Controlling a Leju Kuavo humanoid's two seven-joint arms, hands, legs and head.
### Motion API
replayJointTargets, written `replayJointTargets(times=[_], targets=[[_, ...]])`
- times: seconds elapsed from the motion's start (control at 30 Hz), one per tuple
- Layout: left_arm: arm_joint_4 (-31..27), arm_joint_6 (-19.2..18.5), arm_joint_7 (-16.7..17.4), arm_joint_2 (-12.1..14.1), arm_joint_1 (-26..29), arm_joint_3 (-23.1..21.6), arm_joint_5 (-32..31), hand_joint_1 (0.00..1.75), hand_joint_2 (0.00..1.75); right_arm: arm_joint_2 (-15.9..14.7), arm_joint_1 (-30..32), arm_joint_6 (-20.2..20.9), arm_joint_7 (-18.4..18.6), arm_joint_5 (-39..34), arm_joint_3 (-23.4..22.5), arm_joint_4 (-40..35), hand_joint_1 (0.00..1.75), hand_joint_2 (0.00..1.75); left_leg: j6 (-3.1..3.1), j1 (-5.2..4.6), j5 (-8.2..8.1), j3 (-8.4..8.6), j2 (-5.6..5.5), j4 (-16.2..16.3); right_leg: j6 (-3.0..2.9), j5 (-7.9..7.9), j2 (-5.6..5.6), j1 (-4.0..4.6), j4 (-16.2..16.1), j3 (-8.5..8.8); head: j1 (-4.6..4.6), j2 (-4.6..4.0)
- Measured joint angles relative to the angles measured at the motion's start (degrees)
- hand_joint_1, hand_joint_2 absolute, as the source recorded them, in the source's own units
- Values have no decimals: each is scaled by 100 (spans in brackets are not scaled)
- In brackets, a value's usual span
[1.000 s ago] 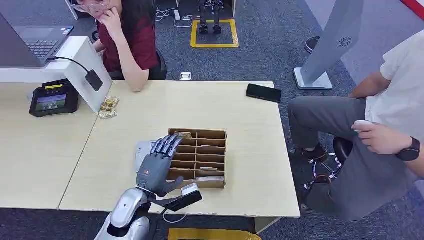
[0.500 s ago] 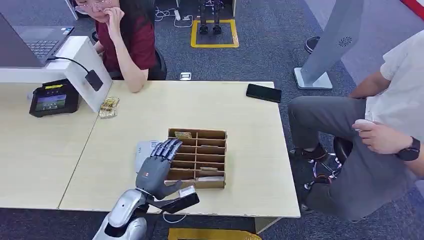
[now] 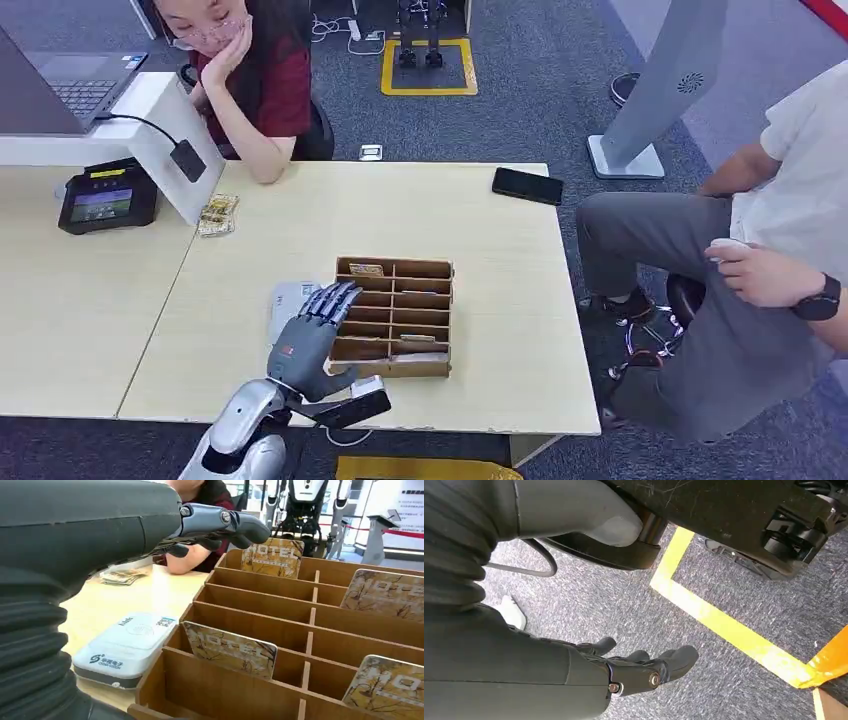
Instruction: Pass the card to the sensor for recognition and then transmit it.
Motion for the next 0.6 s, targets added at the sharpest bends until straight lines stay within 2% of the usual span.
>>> replayJointTargets(times=[0.6], targets=[[11, -22, 0, 48, 1, -52, 44, 0, 175, 0, 2, 0, -4, 2, 0, 0, 0, 175, 0, 0, 0, 0, 0, 0, 0, 0, 0, 0, 0, 0, 0, 0]])
